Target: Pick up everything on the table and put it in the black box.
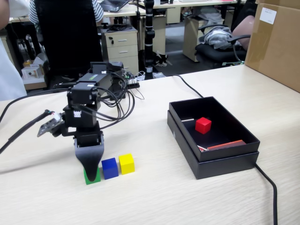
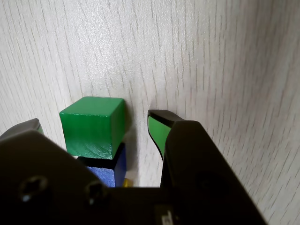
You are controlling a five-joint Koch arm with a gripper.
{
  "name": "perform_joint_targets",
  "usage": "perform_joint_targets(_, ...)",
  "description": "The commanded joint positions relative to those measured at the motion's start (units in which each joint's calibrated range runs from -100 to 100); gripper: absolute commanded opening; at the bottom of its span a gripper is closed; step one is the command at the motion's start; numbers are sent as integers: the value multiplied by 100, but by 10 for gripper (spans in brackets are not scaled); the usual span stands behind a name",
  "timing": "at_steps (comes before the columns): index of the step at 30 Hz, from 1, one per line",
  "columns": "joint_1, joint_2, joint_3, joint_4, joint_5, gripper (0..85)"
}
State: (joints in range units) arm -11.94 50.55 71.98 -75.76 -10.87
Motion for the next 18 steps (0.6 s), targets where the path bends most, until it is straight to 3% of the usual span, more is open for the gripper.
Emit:
perform_joint_targets(1,-29,-115,490,168,-39,408)
perform_joint_targets(3,-29,-115,481,168,-44,338)
perform_joint_targets(4,-20,-127,490,168,-39,241)
perform_joint_targets(6,-15,-138,490,168,-34,161)
perform_joint_targets(12,-34,-735,291,21,5,140)
perform_joint_targets(15,-10,-2192,-217,-290,68,140)
perform_joint_targets(18,381,-4040,-1123,-480,293,140)
